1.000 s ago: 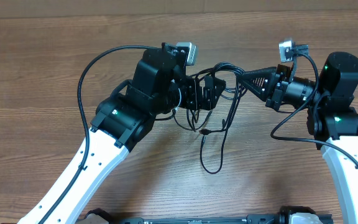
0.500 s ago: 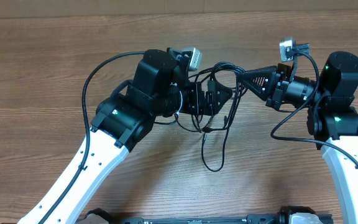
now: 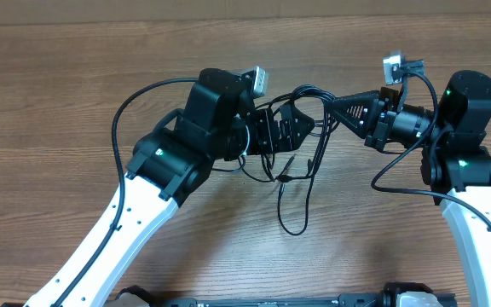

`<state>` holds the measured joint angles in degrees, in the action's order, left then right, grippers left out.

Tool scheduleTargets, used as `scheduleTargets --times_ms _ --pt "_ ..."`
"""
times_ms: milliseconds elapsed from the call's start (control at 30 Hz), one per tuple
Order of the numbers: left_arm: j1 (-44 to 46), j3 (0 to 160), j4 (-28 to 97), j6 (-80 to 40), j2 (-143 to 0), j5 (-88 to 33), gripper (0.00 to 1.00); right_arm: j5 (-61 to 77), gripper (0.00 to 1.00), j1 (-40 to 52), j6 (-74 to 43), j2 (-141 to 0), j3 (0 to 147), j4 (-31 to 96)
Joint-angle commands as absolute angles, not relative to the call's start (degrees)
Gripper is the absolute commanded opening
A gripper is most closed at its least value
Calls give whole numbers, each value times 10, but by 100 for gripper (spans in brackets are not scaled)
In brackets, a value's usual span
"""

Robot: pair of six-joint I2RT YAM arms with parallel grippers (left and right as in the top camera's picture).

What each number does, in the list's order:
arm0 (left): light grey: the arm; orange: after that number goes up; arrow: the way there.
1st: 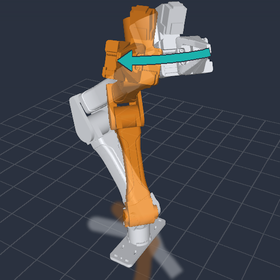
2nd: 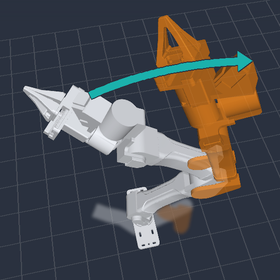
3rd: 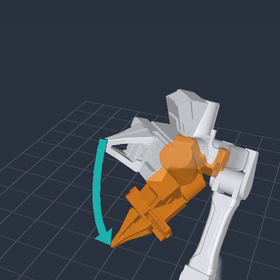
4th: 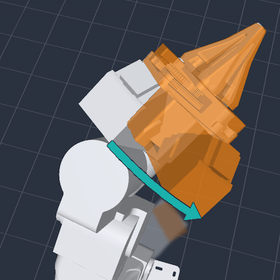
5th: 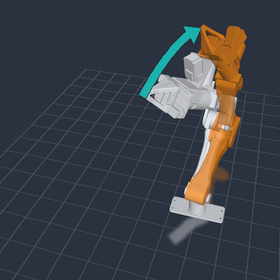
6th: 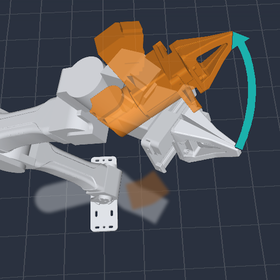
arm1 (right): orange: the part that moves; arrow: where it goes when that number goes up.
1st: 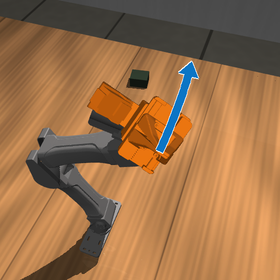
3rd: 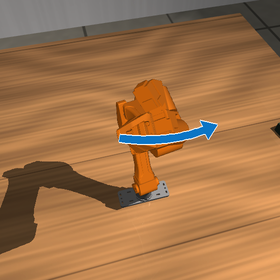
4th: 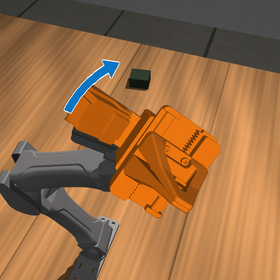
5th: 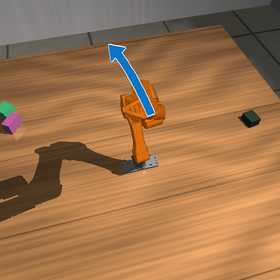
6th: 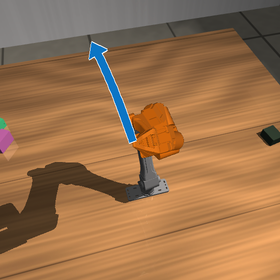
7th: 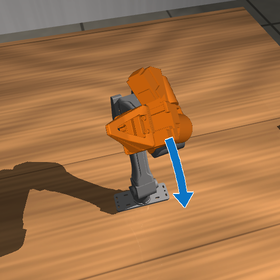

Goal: Untangle cables

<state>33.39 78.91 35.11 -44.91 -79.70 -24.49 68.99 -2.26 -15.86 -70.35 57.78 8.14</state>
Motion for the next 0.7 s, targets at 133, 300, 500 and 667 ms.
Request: scheduleTargets --times_ms 133,300,500,667 --pt "334 800 300 -485 -853 -229 97 709 4 -23 -163 -695 589 75" --pt "334 800 256 -484 -863 -231 87 709 4 -23 -163 -695 589 75" --pt "334 800 218 -485 -863 -229 41 713 4 -23 -163 -695 589 78" --pt "334 800 218 -485 -863 -236 4 713 4 -23 -163 -695 589 80"
